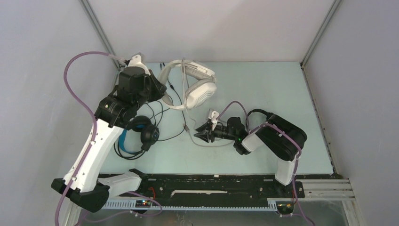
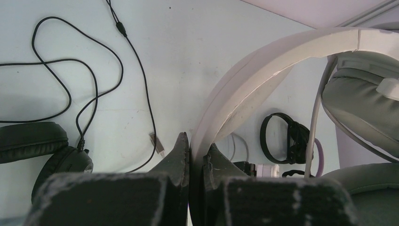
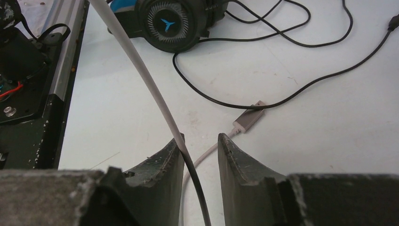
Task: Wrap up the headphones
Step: Wrap the headphones cable around the headphones.
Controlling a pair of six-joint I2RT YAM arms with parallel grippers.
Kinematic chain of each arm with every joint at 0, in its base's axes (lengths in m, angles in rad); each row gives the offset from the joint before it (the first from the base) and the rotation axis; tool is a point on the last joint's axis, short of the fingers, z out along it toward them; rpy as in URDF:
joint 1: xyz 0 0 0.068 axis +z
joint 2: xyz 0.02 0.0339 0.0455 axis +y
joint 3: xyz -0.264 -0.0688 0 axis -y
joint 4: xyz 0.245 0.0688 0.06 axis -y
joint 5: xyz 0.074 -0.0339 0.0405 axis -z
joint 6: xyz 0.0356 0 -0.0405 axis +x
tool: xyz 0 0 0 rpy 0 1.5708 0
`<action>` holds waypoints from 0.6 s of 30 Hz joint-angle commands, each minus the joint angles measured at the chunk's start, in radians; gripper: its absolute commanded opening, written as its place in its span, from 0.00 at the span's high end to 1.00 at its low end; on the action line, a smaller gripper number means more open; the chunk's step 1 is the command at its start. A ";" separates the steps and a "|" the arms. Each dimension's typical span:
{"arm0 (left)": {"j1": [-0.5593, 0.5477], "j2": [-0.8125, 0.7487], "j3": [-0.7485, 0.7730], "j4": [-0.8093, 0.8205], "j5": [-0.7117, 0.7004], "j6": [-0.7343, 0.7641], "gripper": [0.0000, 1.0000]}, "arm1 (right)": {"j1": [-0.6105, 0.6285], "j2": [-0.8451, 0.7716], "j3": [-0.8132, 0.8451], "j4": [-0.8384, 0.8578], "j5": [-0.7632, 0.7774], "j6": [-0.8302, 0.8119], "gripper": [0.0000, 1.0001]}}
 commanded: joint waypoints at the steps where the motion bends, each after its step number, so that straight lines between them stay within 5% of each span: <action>1: 0.017 -0.046 0.076 0.104 0.057 -0.055 1.00 | -0.005 0.041 -0.001 0.115 -0.008 0.011 0.66; 6: 0.031 -0.048 0.076 0.123 0.099 -0.069 1.00 | -0.019 0.074 -0.004 0.120 0.010 0.022 0.72; 10: 0.043 -0.055 0.076 0.148 0.174 -0.039 1.00 | -0.057 0.086 -0.005 0.125 0.031 0.069 1.00; 18: 0.046 -0.067 0.064 0.119 0.377 0.186 1.00 | -0.178 0.017 0.001 0.118 0.038 0.201 1.00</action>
